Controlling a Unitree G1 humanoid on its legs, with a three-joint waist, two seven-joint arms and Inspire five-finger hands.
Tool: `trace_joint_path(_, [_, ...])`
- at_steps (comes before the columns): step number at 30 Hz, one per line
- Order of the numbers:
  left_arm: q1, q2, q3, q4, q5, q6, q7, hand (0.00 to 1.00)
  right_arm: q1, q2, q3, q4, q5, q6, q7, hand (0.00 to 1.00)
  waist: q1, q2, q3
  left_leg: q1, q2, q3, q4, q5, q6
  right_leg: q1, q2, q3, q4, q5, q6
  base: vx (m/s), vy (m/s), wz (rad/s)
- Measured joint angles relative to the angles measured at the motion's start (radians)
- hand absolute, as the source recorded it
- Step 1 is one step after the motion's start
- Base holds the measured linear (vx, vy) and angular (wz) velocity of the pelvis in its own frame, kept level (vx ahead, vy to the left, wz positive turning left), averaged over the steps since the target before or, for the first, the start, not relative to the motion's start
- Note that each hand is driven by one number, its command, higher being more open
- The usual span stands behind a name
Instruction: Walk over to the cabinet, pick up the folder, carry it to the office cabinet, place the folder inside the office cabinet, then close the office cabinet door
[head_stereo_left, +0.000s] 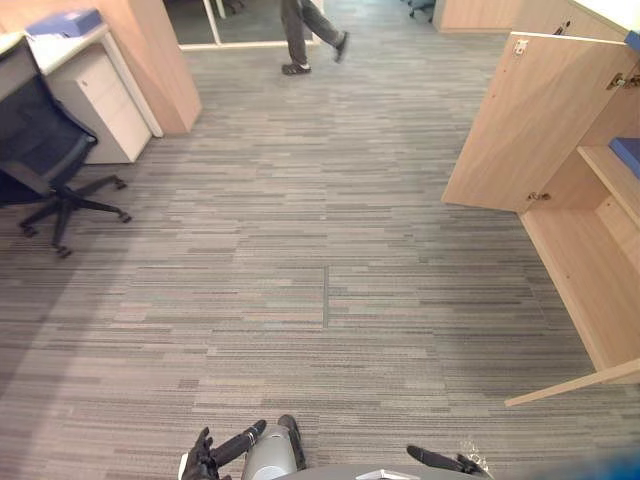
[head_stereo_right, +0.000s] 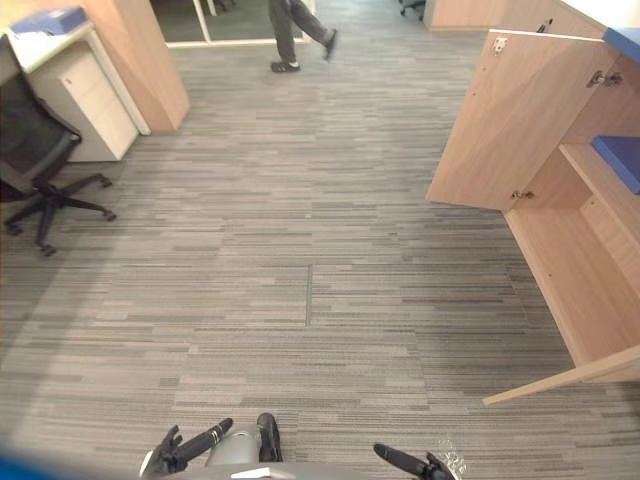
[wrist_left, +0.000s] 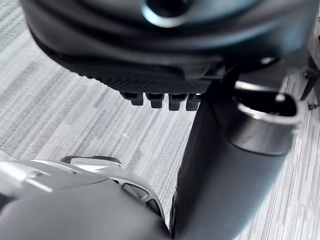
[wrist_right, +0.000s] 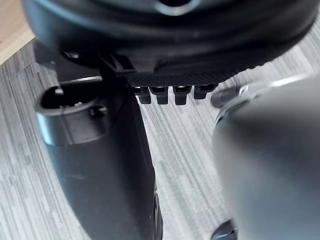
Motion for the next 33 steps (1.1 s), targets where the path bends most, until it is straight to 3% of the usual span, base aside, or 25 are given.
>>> trace_joint_path(2, [0.001, 0.033, -0.065, 0.017, 0.006, 0.013, 0.0, 1.0, 0.0, 0.011, -0.051, 0.018, 0.018, -0.002, -0.008, 1.0, -0.006, -0.025, -0.033, 0.096, -0.089, 0.0, -0.032, -0.029, 0.035, -0.007, -0.083, 0.019, 0.12, 0.099, -0.018, 0.51, 0.429, -0.09])
trace_joint_path(3, [0.003, 0.036, -0.087, 0.017, 0.006, 0.014, 0.0, 1.0, -0.001, 0.004, -0.055, 0.018, 0.019, -0.002, -0.007, 1.0, -0.006, -0.021, -0.036, 0.132, -0.111, -0.003, -0.057, -0.031, 0.039, -0.03, -0.104, 0.018, 0.191, 0.126, -0.048, 0.43, 0.369, -0.15])
trace_joint_path(4, [0.013, 0.04, -0.143, 0.012, 0.006, 0.012, -0.002, 1.0, -0.005, -0.017, -0.053, 0.012, 0.02, -0.004, -0.008, 1.0, -0.005, 0.002, -0.046, 0.214, -0.151, -0.003, -0.136, -0.033, 0.045, -0.103, -0.152, 0.013, 0.369, 0.195, -0.145, 0.32, 0.309, -0.11])
trace_joint_path(5, [0.015, 0.045, -0.172, 0.011, 0.006, 0.006, -0.007, 1.0, -0.009, -0.025, -0.051, 0.0, 0.02, -0.008, -0.01, 1.0, -0.009, 0.009, -0.047, 0.251, -0.168, 0.0, -0.174, -0.037, 0.054, -0.154, -0.178, 0.008, 0.49, 0.201, -0.186, 0.4, 0.436, 0.06])
trace_joint_path(6, [0.008, 0.07, -0.235, 0.011, 0.007, -0.001, -0.018, 1.0, -0.04, -0.034, -0.018, -0.035, 0.023, -0.011, -0.019, 1.0, -0.038, 0.003, -0.041, 0.348, -0.219, 0.002, -0.272, -0.042, 0.07, -0.295, -0.243, -0.061, 0.827, 0.155, -0.265, 0.28, 0.326, 0.08])
trace_joint_path(8, [0.005, 0.079, -0.266, 0.018, 0.011, -0.001, -0.027, 1.0, -0.057, -0.045, 0.033, -0.037, 0.043, -0.013, -0.028, 1.0, -0.042, 0.007, -0.037, 0.398, -0.225, 0.011, -0.316, -0.042, 0.07, -0.359, -0.236, -0.125, 0.935, 0.104, -0.267, 0.25, 0.251, -0.13])
trace_joint_path(9, [-0.004, 0.083, -0.28, 0.031, 0.029, -0.002, -0.036, 1.0, -0.068, -0.048, 0.082, -0.057, 0.065, -0.016, -0.033, 1.0, -0.042, 0.012, -0.025, 0.451, -0.222, 0.024, -0.36, -0.042, 0.07, -0.433, -0.199, -0.22, 1.0, -0.002, -0.245, 0.28, 0.164, -0.36])
trace_joint_path(10, [-0.018, 0.089, -0.29, 0.045, 0.036, 0.002, -0.038, 1.0, -0.075, -0.048, 0.111, -0.073, 0.075, -0.017, -0.034, 1.0, -0.042, 0.017, -0.005, 0.484, -0.215, 0.034, -0.377, -0.042, 0.069, -0.463, -0.167, -0.275, 0.992, -0.067, -0.211, 0.24, 0.095, -0.38])
trace_joint_path(12, [-0.043, 0.094, -0.298, 0.068, 0.052, 0.01, -0.041, 1.0, -0.089, -0.043, 0.152, -0.105, 0.096, -0.021, -0.032, 1.0, -0.051, 0.022, 0.042, 0.527, -0.2, 0.058, -0.39, -0.049, 0.055, -0.504, -0.095, -0.384, 0.883, -0.132, -0.199, 0.23, 0.015, -0.4])
trace_joint_path(14, [-0.062, 0.095, -0.296, 0.076, 0.067, 0.015, -0.039, 1.0, -0.086, -0.018, 0.154, -0.144, 0.098, -0.025, -0.033, 1.0, -0.052, 0.021, 0.071, 0.555, -0.191, 0.084, -0.401, -0.063, 0.03, -0.535, -0.016, -0.468, 0.676, -0.13, -0.191, 0.2, -0.03, -0.39])
trace_joint_path(15, [-0.061, 0.096, -0.295, 0.076, 0.077, 0.017, -0.035, 1.0, -0.083, -0.007, 0.154, -0.153, 0.101, -0.026, -0.033, 1.0, -0.053, 0.018, 0.074, 0.564, -0.193, 0.095, -0.41, -0.069, 0.019, -0.545, 0.013, -0.493, 0.578, -0.118, -0.187, 0.17, -0.059, -0.3])
trace_joint_path(16, [-0.063, 0.1, -0.291, 0.076, 0.088, 0.018, -0.028, 1.0, -0.081, 0.01, 0.154, -0.159, 0.116, -0.026, -0.033, 1.0, -0.054, 0.003, 0.082, 0.594, -0.205, 0.11, -0.431, -0.083, -0.004, -0.556, 0.061, -0.512, 0.392, -0.055, -0.182, 0.25, -0.11, -0.21])
trace_joint_path(17, [-0.063, 0.105, -0.287, 0.076, 0.091, 0.018, -0.027, 1.0, -0.074, 0.021, 0.154, -0.161, 0.131, -0.027, -0.033, 1.0, -0.054, -0.013, 0.083, 0.616, -0.217, 0.109, -0.444, -0.092, -0.02, -0.554, 0.072, -0.507, 0.31, -0.001, -0.194, 0.29, -0.148, -0.15])
trace_joint_path(18, [-0.067, 0.098, -0.285, 0.078, 0.095, 0.02, -0.02, 1.0, -0.064, 0.021, 0.153, -0.163, 0.136, -0.035, -0.034, 1.0, -0.056, -0.015, 0.086, 0.644, -0.214, 0.109, -0.462, -0.103, -0.035, -0.546, 0.085, -0.503, 0.312, 0.061, -0.265, 0.49, -0.233, -0.1])
trace_joint_path(19, [-0.066, 0.075, -0.262, 0.084, 0.103, 0.02, -0.02, 1.0, -0.057, 0.011, 0.141, -0.161, 0.136, -0.039, -0.029, 1.0, -0.057, 0.014, 0.074, 0.659, -0.179, 0.115, -0.476, -0.111, -0.053, -0.554, 0.112, -0.516, 0.362, -0.008, -0.299, 0.46, -0.221, -0.09])
trace_joint_path(20, [-0.069, 0.067, -0.241, 0.086, 0.105, 0.022, -0.02, 1.0, -0.052, 0.018, 0.134, -0.159, 0.136, -0.039, -0.025, 1.0, -0.058, 0.016, 0.074, 0.667, -0.163, 0.121, -0.476, -0.11, -0.063, -0.556, 0.12, -0.524, 0.395, -0.053, -0.3, 0.42, -0.2, -0.07])
trace_joint_path(24, [-0.074, 0.028, -0.129, 0.084, 0.106, 0.027, -0.021, 1.0, -0.013, 0.063, -0.004, -0.139, 0.139, -0.039, -0.012, 1.0, -0.076, -0.001, 0.066, 0.701, -0.062, 0.137, -0.375, -0.103, -0.081, -0.483, 0.179, -0.557, 0.451, -0.188, -0.287, 0.41, -0.307, 0.03])
trace_joint_path(25, [-0.072, 0.021, -0.087, 0.083, 0.103, 0.027, -0.02, 1.0, 0.002, 0.076, -0.036, -0.142, 0.141, -0.041, -0.012, 1.0, -0.078, -0.005, 0.058, 0.679, -0.008, 0.137, -0.252, -0.091, -0.091, -0.442, 0.222, -0.558, 0.41, -0.216, -0.252, 0.4, -0.376, -0.14])
trace_joint_path(26, [-0.061, -0.011, -0.044, 0.073, 0.091, 0.028, -0.022, 1.0, 0.024, 0.081, -0.058, -0.158, 0.15, -0.039, -0.012, 1.0, -0.081, 0.011, 0.043, 0.611, 0.078, 0.126, -0.067, -0.066, -0.082, -0.396, 0.181, -0.65, 0.476, -0.346, -0.165, 0.52, -0.353, -0.1])
trace_joint_path(27, [-0.045, -0.051, 0.007, 0.037, 0.072, 0.026, -0.031, 1.0, 0.049, 0.078, -0.056, -0.184, 0.16, -0.042, -0.013, 1.0, -0.088, 0.015, 0.037, 0.547, 0.13, 0.114, 0.134, -0.058, -0.084, -0.382, 0.127, -0.621, 0.563, -0.368, -0.276, 0.45, -0.159, -0.14])
trace_joint_path(28, [-0.035, -0.058, 0.044, 0.018, 0.058, 0.022, -0.033, 1.0, 0.065, 0.073, -0.058, -0.186, 0.172, -0.044, -0.013, 1.0, -0.081, 0.012, 0.038, 0.523, 0.163, 0.117, 0.253, -0.036, -0.074, -0.359, 0.121, -0.617, 0.581, -0.353, -0.267, 0.45, -0.007, -0.67])
trace_joint_path(29, [-0.028, -0.087, 0.103, 0.006, 0.021, 0.024, -0.025, 1.0, 0.063, 0.053, -0.073, -0.181, 0.189, -0.038, -0.012, 1.0, -0.061, 0.068, 0.036, 0.467, 0.229, 0.065, 0.426, -0.02, -0.078, -0.34, 0.202, -0.568, 0.56, -0.358, -0.264, 0.4, 0.029, -1.5])
trace_joint_path(30, [-0.009, -0.108, 0.16, 0.007, -0.025, 0.029, -0.004, 1.0, 0.059, 0.044, -0.067, -0.18, 0.194, -0.042, -0.012, 1.0, -0.043, 0.1, 0.027, 0.376, 0.251, 0.013, 0.596, -0.031, -0.079, -0.324, 0.276, -0.504, 0.515, -0.356, -0.27, 0.46, -0.043, -2.04])
trace_joint_path(32, [0.014, -0.113, 0.186, 0.006, -0.088, 0.029, 0.019, 1.0, 0.05, 0.056, -0.05, -0.177, 0.194, -0.034, -0.014, 1.0, -0.032, 0.072, 0.042, 0.25, 0.227, -0.017, 0.701, -0.062, -0.077, -0.267, 0.327, -0.406, 0.439, -0.343, -0.269, 0.38, -0.072, -1.79])
trace_joint_path(33, [0.028, -0.109, 0.208, -0.002, -0.128, 0.029, 0.023, 1.0, 0.052, 0.07, -0.037, -0.177, 0.194, -0.023, -0.02, 1.0, -0.02, 0.044, 0.051, 0.143, 0.186, -0.054, 0.68, -0.092, -0.075, -0.212, 0.353, -0.326, 0.365, -0.318, -0.273, 0.36, -0.053, -1.65])
